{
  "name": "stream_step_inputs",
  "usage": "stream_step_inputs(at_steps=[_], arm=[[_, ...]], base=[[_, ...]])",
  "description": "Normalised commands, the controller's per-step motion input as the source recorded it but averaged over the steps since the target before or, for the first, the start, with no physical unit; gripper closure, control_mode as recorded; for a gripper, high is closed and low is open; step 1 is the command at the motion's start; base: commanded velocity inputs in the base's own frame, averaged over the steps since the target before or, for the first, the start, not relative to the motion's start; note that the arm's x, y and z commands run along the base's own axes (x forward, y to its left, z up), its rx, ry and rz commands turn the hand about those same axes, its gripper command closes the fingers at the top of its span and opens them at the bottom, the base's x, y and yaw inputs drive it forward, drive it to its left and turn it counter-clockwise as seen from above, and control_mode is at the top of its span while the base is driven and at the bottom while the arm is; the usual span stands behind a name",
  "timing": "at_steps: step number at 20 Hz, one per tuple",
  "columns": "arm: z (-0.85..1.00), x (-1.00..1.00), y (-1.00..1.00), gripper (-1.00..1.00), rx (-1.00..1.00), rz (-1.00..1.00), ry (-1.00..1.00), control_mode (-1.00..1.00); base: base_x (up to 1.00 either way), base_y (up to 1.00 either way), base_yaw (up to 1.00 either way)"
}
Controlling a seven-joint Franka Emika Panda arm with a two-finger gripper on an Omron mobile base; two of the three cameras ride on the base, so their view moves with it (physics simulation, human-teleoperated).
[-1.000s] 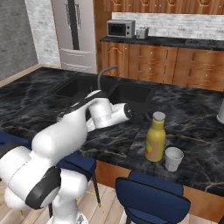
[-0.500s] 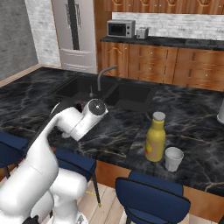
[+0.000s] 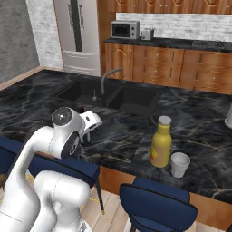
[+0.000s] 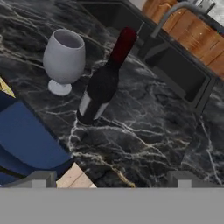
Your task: There is a wine glass and glass cup on the dining counter. Place the wine bottle next to the wine glass and the juice bottle next to the glass cup.
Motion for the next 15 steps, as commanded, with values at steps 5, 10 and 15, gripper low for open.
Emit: stream_step_inputs(at_steps=[5,10,15], arm=[[0.18,-0.53,0.00,-1.00,-0.01,-0.26,0.02,-1.00],[0.12,-0.52,0.00,-1.00,0.00,-0.25,0.00,-1.00],[0.03,-0.44,0.00,-1.00,0.00,-0.20,0.00,-1.00]], base=[[0.00,0.00,0.00],[0.00,0.00,0.00],[0.00,0.00,0.00]])
